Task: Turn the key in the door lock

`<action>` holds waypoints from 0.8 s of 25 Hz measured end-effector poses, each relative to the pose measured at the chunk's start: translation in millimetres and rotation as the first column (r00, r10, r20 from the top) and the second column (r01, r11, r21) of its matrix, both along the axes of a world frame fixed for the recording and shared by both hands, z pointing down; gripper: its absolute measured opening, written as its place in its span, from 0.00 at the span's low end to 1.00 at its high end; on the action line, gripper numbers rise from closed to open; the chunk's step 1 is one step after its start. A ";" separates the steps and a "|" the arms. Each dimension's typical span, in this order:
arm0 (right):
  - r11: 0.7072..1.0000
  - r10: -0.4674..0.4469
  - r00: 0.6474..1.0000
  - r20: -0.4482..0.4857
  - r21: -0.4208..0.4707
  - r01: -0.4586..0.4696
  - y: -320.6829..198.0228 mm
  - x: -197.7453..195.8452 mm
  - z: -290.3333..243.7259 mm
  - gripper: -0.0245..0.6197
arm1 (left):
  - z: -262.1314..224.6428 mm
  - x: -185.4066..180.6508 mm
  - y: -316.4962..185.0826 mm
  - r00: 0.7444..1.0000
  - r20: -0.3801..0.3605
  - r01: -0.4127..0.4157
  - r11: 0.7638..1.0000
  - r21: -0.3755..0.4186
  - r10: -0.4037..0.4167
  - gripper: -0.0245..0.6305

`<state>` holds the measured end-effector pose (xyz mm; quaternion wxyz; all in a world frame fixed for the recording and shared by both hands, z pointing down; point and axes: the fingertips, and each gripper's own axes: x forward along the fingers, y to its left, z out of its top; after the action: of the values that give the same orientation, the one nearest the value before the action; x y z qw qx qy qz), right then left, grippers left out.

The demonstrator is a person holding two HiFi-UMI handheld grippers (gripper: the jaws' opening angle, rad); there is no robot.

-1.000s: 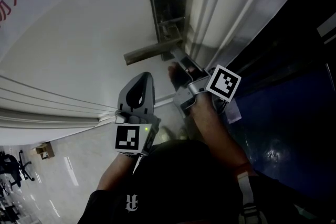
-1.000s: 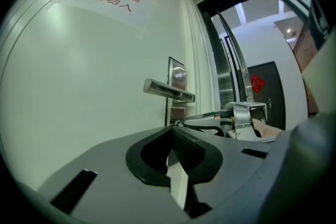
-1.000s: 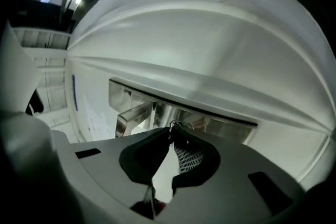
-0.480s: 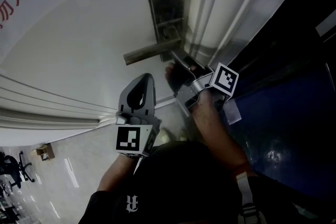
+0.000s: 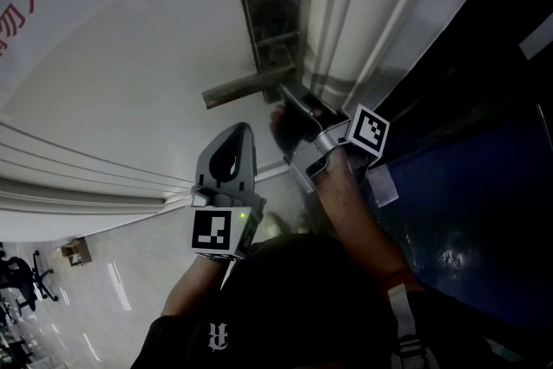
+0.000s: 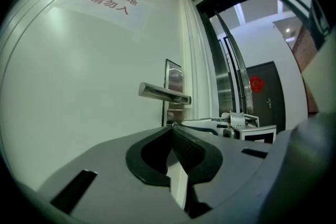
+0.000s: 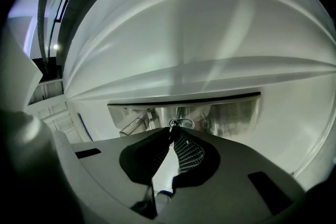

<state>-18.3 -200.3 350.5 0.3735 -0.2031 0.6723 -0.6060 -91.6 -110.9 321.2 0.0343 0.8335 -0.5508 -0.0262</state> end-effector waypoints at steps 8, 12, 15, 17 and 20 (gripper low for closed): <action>0.999 -0.011 1.000 0.002 0.037 0.011 0.2 -0.8 -1.9 0.09 | -1.0 1.7 -0.6 1.000 0.002 0.001 1.000 0.002 -0.001 0.05; 0.997 -0.025 1.000 -0.009 0.071 0.026 0.3 -1.4 -3.0 0.09 | -1.0 4.0 -2.7 1.000 0.000 -0.003 1.000 0.000 0.003 0.05; 0.996 -0.036 0.999 -0.020 0.086 0.038 1.9 -0.1 -2.1 0.09 | -0.1 6.7 -4.8 1.000 -0.001 -0.009 1.000 -0.002 0.009 0.05; 0.995 -0.040 0.999 -0.027 0.086 0.042 3.6 2.1 -0.3 0.09 | 0.5 9.2 -6.8 1.000 -0.004 -0.014 1.000 -0.003 0.014 0.05; 0.994 -0.058 0.998 -0.038 0.091 0.062 11.3 6.1 2.2 0.10 | 0.8 15.8 -8.1 1.000 -0.010 -0.025 1.000 -0.003 0.024 0.05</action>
<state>-12.2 -189.0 352.6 0.3521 -0.1762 0.7117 -0.5817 -75.8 -119.0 322.0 0.0389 0.8400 -0.5405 -0.0290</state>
